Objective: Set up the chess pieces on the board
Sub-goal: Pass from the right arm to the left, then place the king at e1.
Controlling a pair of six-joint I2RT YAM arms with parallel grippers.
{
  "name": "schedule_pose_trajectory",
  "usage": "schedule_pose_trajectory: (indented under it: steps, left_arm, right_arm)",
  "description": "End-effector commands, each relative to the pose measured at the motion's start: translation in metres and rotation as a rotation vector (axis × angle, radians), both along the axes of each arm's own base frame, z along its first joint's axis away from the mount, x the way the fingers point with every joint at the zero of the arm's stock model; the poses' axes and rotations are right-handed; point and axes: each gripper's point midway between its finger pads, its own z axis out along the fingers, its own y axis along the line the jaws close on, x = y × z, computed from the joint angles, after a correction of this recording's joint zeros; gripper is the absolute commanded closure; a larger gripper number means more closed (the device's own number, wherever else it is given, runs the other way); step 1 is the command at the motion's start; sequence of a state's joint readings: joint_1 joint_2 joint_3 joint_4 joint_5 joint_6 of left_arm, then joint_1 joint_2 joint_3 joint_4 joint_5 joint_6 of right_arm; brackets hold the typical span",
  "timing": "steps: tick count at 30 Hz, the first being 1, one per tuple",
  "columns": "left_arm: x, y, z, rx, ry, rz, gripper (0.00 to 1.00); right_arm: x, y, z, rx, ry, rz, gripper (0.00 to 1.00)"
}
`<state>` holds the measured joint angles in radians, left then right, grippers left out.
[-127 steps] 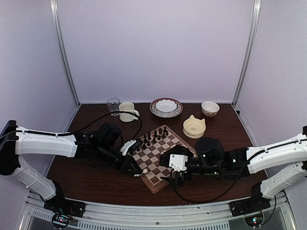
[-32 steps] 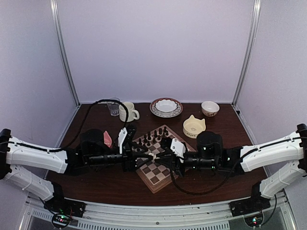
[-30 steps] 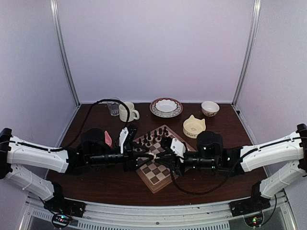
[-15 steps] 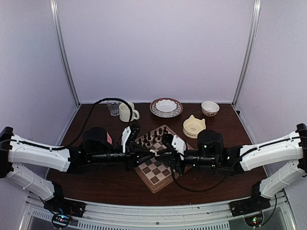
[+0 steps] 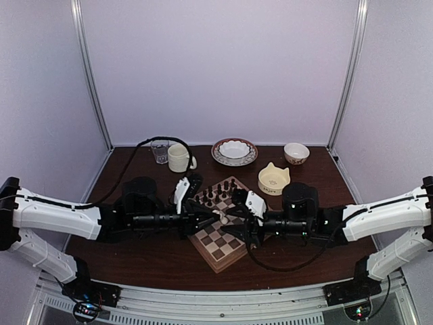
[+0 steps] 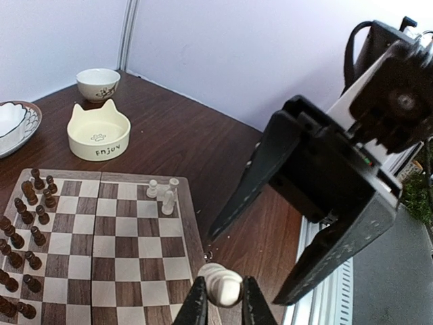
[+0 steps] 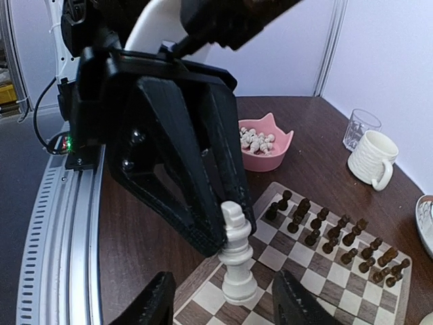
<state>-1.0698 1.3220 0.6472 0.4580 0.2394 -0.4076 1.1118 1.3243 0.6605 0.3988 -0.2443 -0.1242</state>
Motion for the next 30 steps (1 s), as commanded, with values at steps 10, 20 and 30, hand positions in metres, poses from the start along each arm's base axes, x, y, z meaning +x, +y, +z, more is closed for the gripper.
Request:
schedule_pose_trajectory:
  steps: [10, 20, 30]
  left_arm:
    - [0.024, -0.025, -0.031, 0.113, -0.01, 0.066, 1.0]
    - [0.031, -0.076, -0.059, 0.147, -0.019, 0.033, 1.0]
    - [0.031, -0.108, -0.088, 0.233, -0.039, 0.014, 1.0]
  right_arm:
    - [0.078, -0.091, 0.018, 0.098, -0.005, -0.495, 0.3]
    - [0.107, -0.143, 0.014, 0.143, 0.043, -0.784, 0.27]
    - [0.109, -0.186, 0.027, 0.272, 0.027, -0.959, 0.23]
